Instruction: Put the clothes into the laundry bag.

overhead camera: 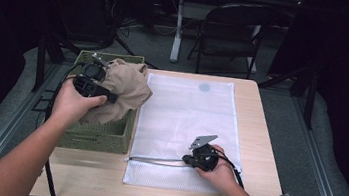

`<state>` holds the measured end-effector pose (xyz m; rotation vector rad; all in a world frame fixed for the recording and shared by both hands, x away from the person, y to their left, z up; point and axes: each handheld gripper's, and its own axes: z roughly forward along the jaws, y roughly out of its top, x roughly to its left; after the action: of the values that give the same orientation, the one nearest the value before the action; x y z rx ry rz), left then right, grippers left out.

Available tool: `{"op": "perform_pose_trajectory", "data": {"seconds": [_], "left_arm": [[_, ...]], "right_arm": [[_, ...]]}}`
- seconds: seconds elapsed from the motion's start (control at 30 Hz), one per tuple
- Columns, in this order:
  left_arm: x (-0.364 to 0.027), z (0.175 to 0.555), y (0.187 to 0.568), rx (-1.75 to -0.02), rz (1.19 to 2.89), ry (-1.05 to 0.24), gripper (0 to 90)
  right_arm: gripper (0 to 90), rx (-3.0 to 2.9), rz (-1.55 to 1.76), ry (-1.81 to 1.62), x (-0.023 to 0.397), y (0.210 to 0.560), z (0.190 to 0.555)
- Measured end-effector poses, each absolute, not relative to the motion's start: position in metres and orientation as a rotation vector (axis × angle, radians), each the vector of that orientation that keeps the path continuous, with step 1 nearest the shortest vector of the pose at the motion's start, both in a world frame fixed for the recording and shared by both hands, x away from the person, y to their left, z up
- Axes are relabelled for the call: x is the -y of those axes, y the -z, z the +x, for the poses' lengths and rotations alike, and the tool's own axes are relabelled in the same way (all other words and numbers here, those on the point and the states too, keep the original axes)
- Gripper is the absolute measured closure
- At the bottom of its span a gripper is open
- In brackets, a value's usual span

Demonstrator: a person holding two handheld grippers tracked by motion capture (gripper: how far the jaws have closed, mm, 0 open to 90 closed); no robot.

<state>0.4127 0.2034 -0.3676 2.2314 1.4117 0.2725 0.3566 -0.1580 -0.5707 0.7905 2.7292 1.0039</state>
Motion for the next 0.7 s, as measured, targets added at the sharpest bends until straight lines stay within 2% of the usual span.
{"op": "perform_pose_trajectory", "data": {"seconds": [0.7], "left_arm": [[-0.200,0.403,0.366,-1.377,2.250,-0.264,56.2]], "right_arm": [[88.3,-2.716,0.723,-1.001,0.148,0.540,0.360]]}}
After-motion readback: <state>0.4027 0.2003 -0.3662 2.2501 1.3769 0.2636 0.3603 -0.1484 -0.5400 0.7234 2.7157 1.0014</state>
